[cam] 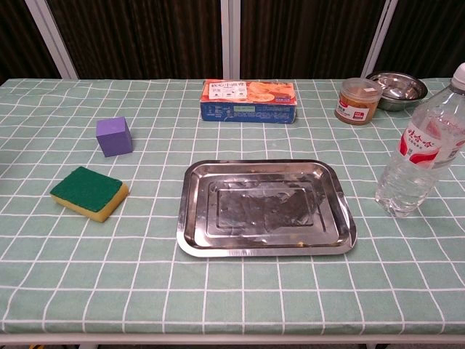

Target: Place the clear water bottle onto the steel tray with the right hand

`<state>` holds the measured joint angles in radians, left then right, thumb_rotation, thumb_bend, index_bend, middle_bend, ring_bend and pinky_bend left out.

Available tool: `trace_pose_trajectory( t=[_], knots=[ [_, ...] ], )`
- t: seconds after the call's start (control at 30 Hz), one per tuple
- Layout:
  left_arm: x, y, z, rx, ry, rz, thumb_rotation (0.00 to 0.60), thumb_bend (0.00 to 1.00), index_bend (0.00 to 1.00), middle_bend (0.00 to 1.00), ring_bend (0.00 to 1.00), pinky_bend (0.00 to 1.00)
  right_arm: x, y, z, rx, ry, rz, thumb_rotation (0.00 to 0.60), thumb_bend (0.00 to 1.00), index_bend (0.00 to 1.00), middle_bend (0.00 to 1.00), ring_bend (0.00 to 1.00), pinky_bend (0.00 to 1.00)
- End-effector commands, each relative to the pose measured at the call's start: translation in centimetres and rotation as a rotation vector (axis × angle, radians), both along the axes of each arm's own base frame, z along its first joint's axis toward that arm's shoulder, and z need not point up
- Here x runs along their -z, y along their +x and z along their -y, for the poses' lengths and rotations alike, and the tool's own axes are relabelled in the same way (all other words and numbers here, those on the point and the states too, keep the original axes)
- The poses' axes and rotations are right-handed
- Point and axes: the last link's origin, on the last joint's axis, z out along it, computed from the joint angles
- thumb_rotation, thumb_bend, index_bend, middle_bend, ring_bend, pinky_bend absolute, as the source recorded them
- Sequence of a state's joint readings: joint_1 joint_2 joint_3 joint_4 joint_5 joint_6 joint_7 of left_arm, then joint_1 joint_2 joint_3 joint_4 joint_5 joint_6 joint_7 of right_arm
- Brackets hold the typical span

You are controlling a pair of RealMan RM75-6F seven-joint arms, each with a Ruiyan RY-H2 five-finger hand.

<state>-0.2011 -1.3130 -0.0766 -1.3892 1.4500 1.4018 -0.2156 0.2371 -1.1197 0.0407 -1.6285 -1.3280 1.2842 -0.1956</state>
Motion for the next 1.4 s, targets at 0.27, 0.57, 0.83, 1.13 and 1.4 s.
trace_pose_trajectory(
  t=[0.27,0.57,0.83,1.13,1.4],
  knots=[
    [0.9,0.8,0.5,0.018,-0.022,-0.003,0.583,0.31,0.18,0.21,0.11,0.19,-0.6,-0.6,-0.6,0.044,0.027,0.159,0.6,0.0,0.0,0.05,0.0,0.0],
    [1.4,1.2,-0.1,0.032,-0.042,-0.004,0.588,0.31,0.18,0.21,0.11,0.19,1.1,-1.9,-0.1,0.191,0.159,1.042,0.6,0.0,0.0,0.06,0.0,0.0],
    [1.8,1.1,-0.3,0.057,-0.05,-0.013,0.6,0.31,0.19,0.21,0.11,0.19,4.7,-3.5,1.8,0.201,0.263,1.209,0.6,0.0,0.0,0.07,0.0,0.0],
    [1.3,0.2,-0.6,0.06,-0.027,-0.021,0.599,0.31,0.18,0.21,0.11,0.19,8.0,-0.9,3.5,0.102,0.389,1.189,0.6,0.0,0.0,0.07,0.0,0.0],
    [1.0,-0.4,-0.8,0.062,-0.019,-0.024,0.6,0.31,0.19,0.21,0.11,0.19,8.9,0.9,5.5,0.044,0.397,1.14,0.6,0.0,0.0,0.07,0.0,0.0]
  ],
)
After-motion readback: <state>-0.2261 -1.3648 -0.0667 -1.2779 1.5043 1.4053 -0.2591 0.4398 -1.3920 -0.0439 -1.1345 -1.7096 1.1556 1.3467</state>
